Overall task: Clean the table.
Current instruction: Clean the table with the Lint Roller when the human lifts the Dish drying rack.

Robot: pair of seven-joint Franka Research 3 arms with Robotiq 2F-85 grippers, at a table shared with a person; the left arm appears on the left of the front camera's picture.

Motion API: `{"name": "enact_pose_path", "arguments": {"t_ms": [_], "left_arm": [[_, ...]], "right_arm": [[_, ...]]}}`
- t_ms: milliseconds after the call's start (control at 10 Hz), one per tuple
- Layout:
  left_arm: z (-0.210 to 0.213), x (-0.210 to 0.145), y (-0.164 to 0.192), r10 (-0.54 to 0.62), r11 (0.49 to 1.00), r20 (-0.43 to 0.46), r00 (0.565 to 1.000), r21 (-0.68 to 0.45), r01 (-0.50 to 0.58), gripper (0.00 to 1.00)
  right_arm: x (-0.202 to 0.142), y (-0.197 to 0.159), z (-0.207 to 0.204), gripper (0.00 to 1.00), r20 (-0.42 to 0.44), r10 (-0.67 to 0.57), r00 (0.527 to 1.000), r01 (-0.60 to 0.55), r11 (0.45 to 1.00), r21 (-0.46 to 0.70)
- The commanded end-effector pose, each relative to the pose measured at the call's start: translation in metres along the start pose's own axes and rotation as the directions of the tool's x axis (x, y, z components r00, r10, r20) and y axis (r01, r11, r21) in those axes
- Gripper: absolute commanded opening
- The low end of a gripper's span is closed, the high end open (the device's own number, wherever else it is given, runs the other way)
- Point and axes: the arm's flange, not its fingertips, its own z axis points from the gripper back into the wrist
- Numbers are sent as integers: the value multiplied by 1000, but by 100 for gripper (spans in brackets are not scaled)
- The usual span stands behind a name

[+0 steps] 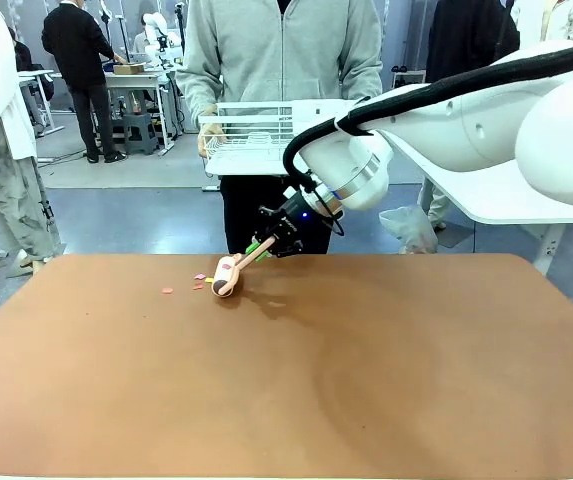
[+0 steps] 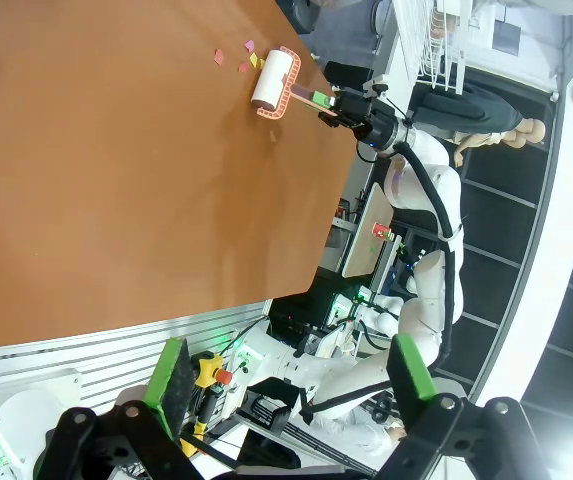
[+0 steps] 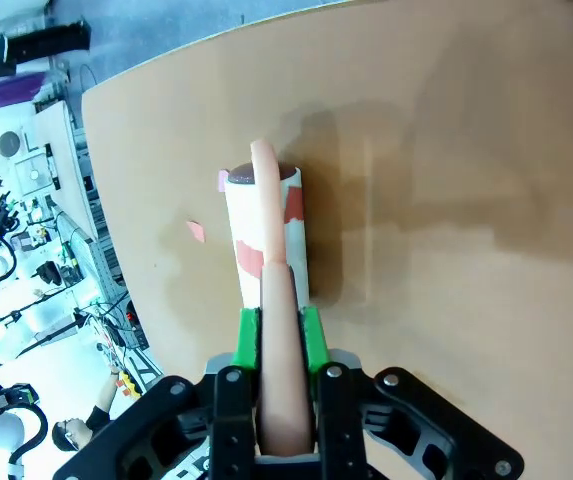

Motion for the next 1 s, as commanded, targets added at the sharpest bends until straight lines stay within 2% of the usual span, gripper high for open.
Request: {"name": "enact_pose_path", "arguments": {"t_ms": [0,500,900], "left_arm": [[3,-2,1,-12,1000,-1,1000,-7,12,100],[3,-2,1,-12,1000,-1,1000,-7,12,100],[3,-2,1,-12,1000,-1,1000,-7,12,100]], "right_arm": [[8,-14,-36,21,-42,-27,999,24,998,-65],[20,20,-111,21,-136,-40,990,31,997,-67],[28,46,-150,21,-137,-29,990,19,997,-79]]}}
